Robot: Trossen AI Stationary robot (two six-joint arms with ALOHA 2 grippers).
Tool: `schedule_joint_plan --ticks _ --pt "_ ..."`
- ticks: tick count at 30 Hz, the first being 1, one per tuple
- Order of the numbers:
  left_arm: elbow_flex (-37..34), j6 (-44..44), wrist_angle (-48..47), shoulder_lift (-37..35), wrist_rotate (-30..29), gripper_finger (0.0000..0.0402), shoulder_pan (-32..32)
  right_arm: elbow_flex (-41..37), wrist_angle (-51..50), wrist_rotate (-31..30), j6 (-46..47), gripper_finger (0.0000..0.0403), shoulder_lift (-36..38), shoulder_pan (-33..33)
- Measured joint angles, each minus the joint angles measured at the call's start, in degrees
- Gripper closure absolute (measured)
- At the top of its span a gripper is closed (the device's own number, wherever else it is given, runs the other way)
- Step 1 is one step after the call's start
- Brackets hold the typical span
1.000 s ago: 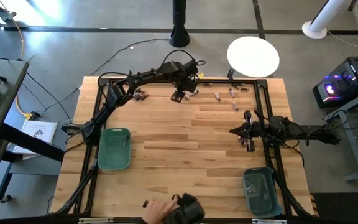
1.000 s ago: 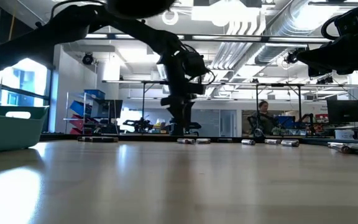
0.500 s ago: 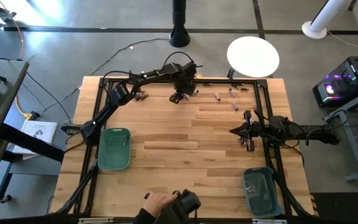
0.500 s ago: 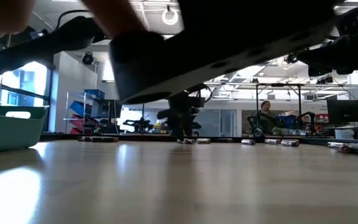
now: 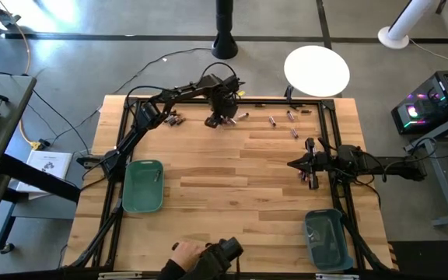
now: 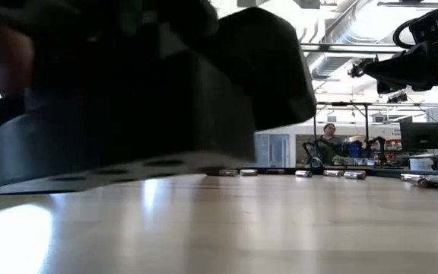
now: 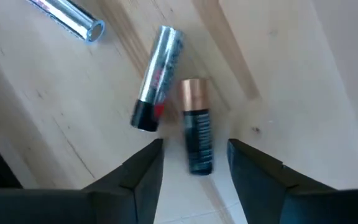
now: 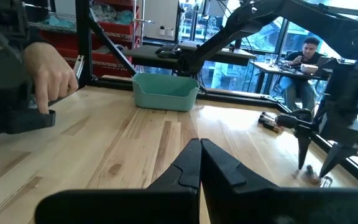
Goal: Sort batteries
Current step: Put the silver battery into the green bin
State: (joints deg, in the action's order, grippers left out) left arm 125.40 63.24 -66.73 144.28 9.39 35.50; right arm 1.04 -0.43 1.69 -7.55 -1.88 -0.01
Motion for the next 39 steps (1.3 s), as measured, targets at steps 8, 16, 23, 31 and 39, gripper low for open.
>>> schedule_joint_plan --ticks 8,16,23,31,39 --pt "2.3 -3.5 -1.6 -0.2 -5.1 0.0233 -0.8 0.0 0.0 0.0 0.0 0.0402 0.0 0.0" --pt "3.2 -8.1 0.7 -0.8 -3.5 0.0221 -0.9 0.0 0.0 0.0 0.0 0.0402 0.0 0.0" --pt "2.8 -8.4 4.7 -0.5 2.2 0.0223 -1.0 0.0 0.0 0.0 0.0 0.0402 0.0 0.0" --pt "2.8 -7.4 4.3 0.3 3.5 0.0253 -0.3 0.0 0.0 0.0 0.0 0.0402 0.0 0.0" --pt "2.7 -2.8 1.5 0.6 1.7 0.0292 0.1 0.0 0.0 0.0 0.0 0.0402 0.0 0.0"
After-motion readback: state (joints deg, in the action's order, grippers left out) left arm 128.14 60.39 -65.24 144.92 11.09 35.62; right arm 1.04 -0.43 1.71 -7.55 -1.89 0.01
